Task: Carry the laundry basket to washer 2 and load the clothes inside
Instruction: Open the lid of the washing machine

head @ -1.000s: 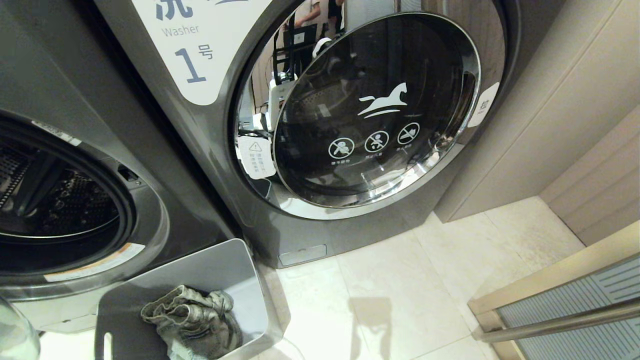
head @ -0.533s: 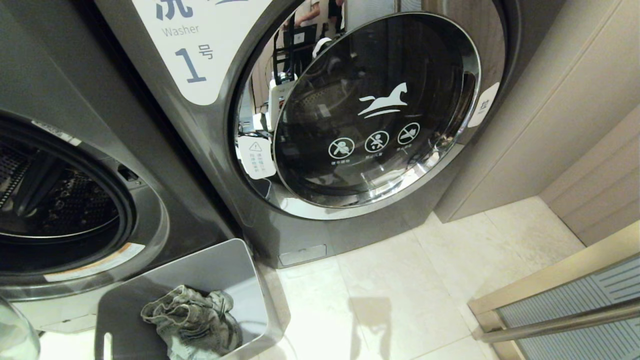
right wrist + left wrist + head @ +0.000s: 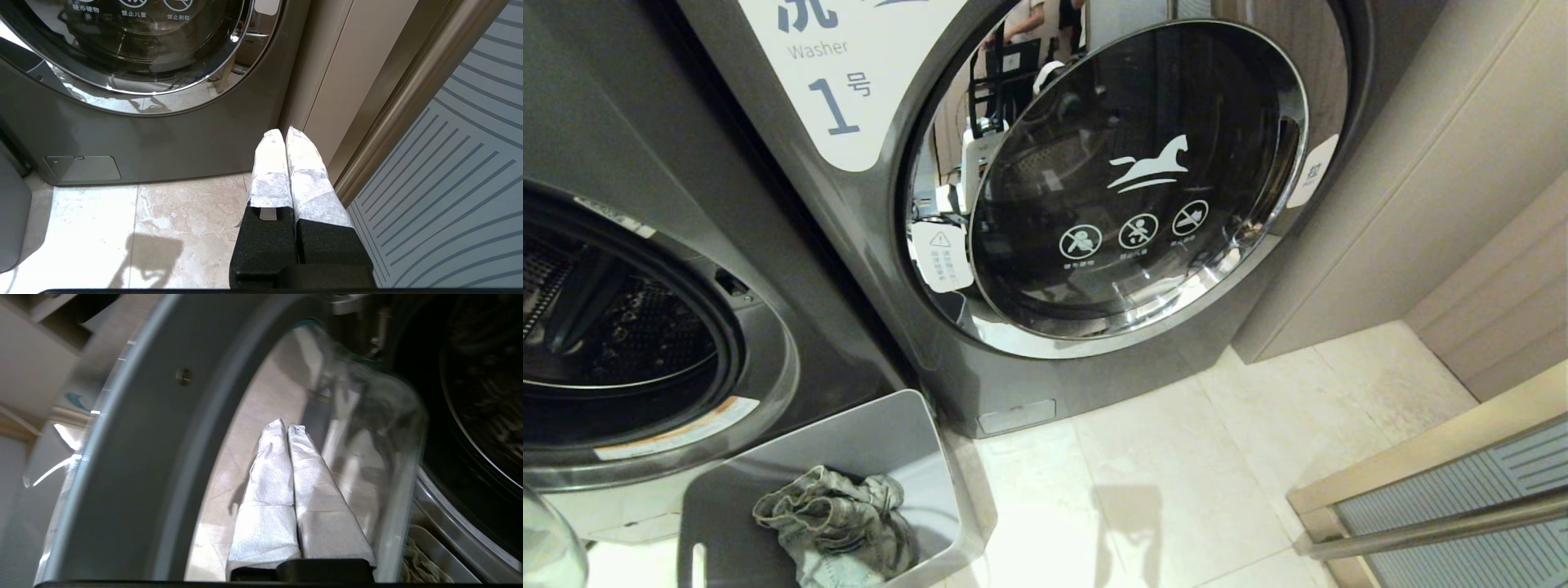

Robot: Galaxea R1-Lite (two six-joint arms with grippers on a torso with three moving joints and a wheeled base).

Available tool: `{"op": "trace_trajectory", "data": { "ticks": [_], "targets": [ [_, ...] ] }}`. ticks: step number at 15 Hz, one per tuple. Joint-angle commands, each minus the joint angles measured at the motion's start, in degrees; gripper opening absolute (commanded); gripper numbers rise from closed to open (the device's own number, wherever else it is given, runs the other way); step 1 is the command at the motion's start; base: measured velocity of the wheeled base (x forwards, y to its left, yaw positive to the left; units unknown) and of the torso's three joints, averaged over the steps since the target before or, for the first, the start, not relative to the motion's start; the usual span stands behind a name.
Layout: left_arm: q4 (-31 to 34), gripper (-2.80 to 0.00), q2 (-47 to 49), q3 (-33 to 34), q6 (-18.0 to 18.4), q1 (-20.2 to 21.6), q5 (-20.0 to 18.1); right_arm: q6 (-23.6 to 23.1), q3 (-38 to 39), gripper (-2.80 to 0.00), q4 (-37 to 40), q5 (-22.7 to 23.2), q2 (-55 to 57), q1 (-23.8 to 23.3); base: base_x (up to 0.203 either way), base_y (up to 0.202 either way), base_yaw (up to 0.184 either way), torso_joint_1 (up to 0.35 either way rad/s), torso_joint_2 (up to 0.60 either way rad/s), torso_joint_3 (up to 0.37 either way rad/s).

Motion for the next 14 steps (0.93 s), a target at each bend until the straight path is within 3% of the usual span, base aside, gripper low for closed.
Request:
{"op": "trace_trajectory", "data": {
  "ticks": [1,11,14],
  "targets": [
    [0.21,-2.80,2.65,-1.14,-0.11,1.72,2.82,-0.07,2.29,-2.80,-0.12,0.03,0.00,0.02,0.000,0.000,0.000,0.000,0.00,0.000],
    [-0.49,-2.80,9.53,-5.36,-0.15,13.28,4.75,-0.07,2.29,-2.80,-0.12,0.03,0.02,0.02,0.000,0.000,0.000,0.000,0.00,0.000],
    [-0.57,-2.80,13.13,-7.74,-0.15,17.20,8.42,-0.07,2.29,-2.80,-0.12,0.03,0.00,0.02,0.000,0.000,0.000,0.000,0.00,0.000]
  ]
}}
